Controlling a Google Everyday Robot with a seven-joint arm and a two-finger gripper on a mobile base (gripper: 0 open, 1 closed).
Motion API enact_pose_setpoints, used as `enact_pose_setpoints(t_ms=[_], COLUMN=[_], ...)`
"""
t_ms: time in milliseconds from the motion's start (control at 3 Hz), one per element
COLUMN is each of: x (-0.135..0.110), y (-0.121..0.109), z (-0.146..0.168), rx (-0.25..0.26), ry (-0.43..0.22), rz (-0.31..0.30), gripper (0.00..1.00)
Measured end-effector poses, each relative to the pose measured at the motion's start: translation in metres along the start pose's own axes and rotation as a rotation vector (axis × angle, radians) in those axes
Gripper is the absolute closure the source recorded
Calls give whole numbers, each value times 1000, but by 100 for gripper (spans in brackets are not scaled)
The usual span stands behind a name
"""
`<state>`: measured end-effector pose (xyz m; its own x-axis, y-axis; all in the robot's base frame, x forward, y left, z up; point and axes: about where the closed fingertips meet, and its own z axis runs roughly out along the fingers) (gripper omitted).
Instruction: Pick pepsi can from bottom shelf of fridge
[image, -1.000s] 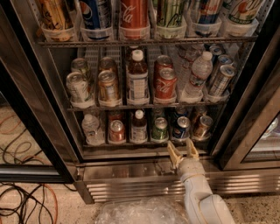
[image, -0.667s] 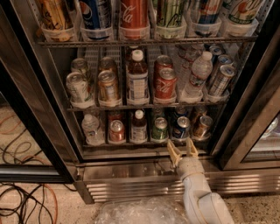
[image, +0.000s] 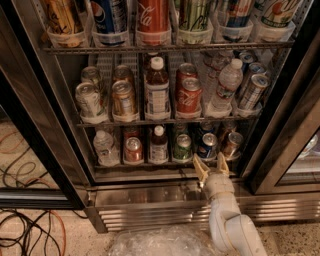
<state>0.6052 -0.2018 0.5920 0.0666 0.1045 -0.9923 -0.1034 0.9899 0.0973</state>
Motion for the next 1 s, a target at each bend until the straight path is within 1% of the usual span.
enact_pose_setpoints(t_ms=[333, 1000], x=[0, 4], y=[-7, -10], z=[9, 30], rx=[16, 9], ry=[-3, 7], rz=[-3, -15], gripper=[33, 33])
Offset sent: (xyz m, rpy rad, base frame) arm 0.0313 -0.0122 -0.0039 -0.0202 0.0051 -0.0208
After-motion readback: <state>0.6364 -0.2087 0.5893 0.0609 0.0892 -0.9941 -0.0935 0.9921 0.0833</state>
